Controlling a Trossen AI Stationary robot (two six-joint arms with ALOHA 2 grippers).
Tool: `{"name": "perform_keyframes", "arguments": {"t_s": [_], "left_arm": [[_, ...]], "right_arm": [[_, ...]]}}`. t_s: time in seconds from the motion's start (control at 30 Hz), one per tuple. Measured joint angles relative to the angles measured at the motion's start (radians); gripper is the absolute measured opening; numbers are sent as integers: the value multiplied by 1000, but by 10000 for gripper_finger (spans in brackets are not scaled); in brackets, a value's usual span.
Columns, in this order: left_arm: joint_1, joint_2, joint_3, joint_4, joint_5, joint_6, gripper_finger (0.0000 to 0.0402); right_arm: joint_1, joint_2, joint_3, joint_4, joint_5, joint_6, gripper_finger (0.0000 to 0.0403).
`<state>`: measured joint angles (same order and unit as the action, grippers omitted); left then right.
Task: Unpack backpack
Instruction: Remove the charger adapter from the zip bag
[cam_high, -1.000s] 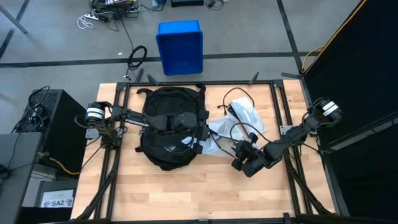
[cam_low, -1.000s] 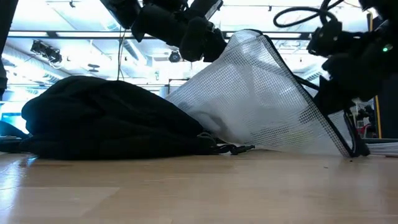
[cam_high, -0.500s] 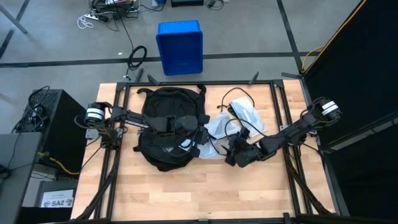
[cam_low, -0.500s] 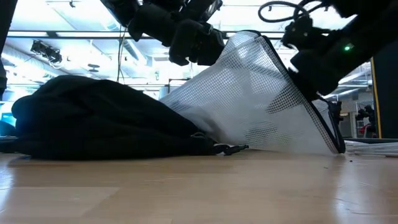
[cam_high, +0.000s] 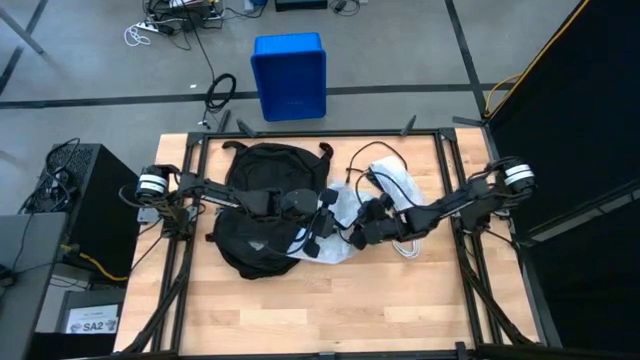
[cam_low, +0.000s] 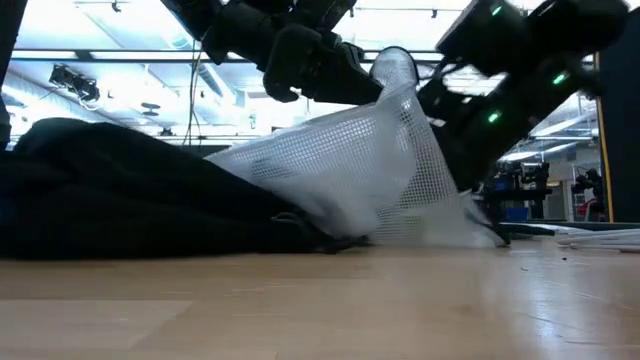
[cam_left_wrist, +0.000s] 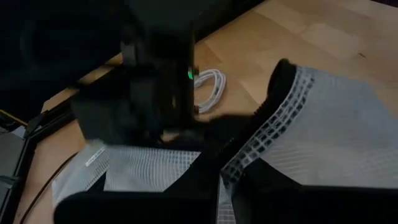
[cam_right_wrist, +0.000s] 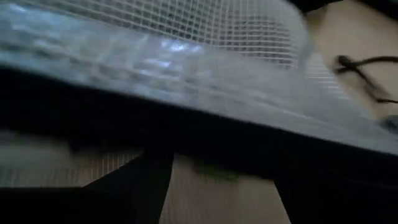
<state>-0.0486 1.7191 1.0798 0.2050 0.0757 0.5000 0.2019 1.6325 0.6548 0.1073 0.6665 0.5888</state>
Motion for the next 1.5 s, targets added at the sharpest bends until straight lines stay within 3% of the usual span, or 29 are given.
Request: {"name": "perform_keyframes", "arguments": {"t_s": [0.23,0.43,0.53,0.77,0.83,1.07,1.23,1.5], "left_arm": [[0,1,-5,-21,5,20,0],[1,3,-5,-30,6,20,0],[1,3,-5,-29,9,20,0],[1,3,-5,-55,13,20,0],[1,3,-5,-64,13,20,0],[1,3,-5,-76,12,20,0],[1,3,-5,-82,1,20,0],[2,3,-5,-93,0,31,0]], "right_arm": [[-48,179,0,366,-87,-118,248],[-99,289,5,442,-81,-110,242],[-104,322,4,507,-76,-148,196],[-78,307,0,539,-86,-275,27],[-67,304,-1,537,-84,-289,9],[-28,299,-1,520,-77,-279,4],[4,225,-2,414,-64,-279,4],[59,28,-2,247,47,-327,58]]}}
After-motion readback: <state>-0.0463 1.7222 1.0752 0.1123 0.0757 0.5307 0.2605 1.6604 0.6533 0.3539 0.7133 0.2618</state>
